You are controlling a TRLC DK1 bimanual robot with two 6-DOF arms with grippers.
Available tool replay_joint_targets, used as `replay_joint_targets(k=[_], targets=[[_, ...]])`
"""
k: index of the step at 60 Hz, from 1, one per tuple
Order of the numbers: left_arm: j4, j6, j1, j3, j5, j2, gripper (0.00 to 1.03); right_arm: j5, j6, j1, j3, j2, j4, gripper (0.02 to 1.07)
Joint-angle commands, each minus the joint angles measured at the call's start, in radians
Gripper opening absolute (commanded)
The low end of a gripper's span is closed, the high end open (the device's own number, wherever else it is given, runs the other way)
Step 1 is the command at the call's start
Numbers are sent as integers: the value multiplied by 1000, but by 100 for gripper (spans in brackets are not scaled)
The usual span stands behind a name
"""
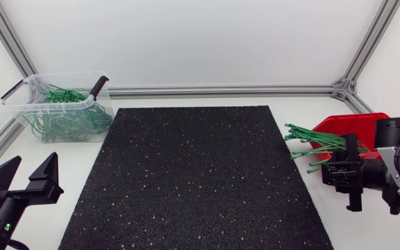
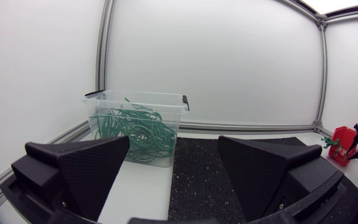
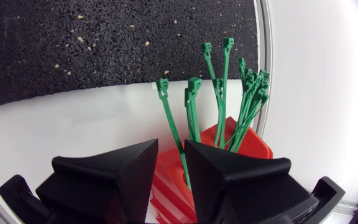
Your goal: Take a green cable tie from the red box, thread the tail through the head to close it, then place it in the transparent bin on the left.
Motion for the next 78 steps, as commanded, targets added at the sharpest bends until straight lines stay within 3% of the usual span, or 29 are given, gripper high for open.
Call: replay_joint_targets(k=[1,21,24,34,50,58,68,78], targets=[[-25,-16,7,-39,5,5,99,8,-35,9,-30,12,17,38],[-25,-16,4,-39,5,5,99,55,-38,38,-39,9,37,37],[-25,-16,4,-39,5,5,99,58,-38,46,-44,5,42,31],[-25,-16,4,-39,5,5,99,67,-44,49,-48,-1,56,25],[-25,-16,1,-39,5,5,99,78,-60,44,-40,-12,63,23],[-25,-16,0,-39,5,7,99,89,-75,46,-39,-6,63,8],[-25,-16,0,-39,7,5,99,107,-69,49,-22,-8,60,8],[-25,-16,0,-39,7,5,99,109,-17,81,30,-58,-21,8]])
